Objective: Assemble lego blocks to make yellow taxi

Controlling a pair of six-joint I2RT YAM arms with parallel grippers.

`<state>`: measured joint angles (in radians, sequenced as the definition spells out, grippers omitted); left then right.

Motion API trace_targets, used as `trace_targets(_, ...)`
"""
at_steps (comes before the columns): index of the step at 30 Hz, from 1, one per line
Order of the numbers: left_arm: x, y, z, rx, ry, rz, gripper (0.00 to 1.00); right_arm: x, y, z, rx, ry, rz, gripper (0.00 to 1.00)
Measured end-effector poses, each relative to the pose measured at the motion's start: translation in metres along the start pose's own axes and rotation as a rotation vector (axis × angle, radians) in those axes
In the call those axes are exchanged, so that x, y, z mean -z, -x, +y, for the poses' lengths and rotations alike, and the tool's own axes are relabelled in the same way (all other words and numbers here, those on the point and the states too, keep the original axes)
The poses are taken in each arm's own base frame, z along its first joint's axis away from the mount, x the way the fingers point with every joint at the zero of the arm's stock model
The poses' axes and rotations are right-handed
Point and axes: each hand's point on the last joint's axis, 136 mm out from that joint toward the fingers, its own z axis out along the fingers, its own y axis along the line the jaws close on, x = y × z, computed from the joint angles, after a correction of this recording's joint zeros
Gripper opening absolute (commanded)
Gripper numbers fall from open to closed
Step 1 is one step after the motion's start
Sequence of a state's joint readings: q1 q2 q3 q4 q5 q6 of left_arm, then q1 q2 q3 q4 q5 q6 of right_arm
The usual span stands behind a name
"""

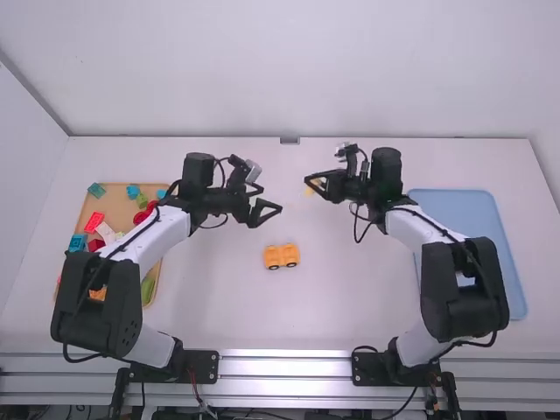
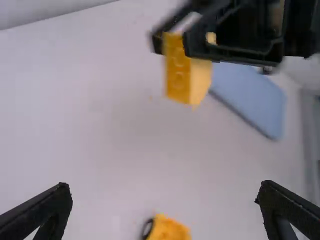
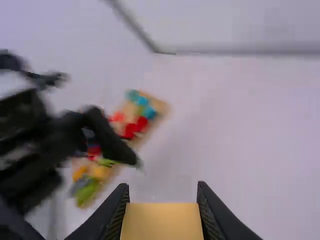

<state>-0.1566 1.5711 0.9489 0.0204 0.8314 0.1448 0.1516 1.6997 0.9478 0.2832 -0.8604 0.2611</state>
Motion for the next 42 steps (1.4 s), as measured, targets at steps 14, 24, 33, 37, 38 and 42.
trace_targets(14, 0.029, 0.018, 0.092, 0.137, 0.524, -0.093, 0.99, 0.029, -0.042, -0.003, 0.509, -0.422, 0.729, 0.0)
trace_targets(24, 0.073, 0.028, 0.128, 0.178, 0.562, -0.19, 0.99, 0.011, -0.128, -0.052, 0.765, -0.333, 1.187, 0.0)
trace_targets(33, 0.091, 0.03, 0.128, 0.208, 0.458, -0.233, 0.99, 0.004, -0.143, -0.05, 0.872, -0.231, 1.21, 0.0)
trace_targets(37, 0.089, 0.031, 0.124, 0.201, 0.43, -0.233, 0.99, 0.006, -0.161, -0.062, 0.87, -0.222, 1.209, 0.0)
trace_targets(38, 0.088, 0.031, 0.124, 0.198, 0.428, -0.232, 0.99, 0.007, -0.164, -0.065, 0.87, -0.224, 1.212, 0.0)
trace_targets(42, 0.086, 0.031, 0.12, 0.193, 0.411, -0.23, 0.99, 0.012, -0.178, -0.067, 0.882, -0.208, 1.246, 0.0)
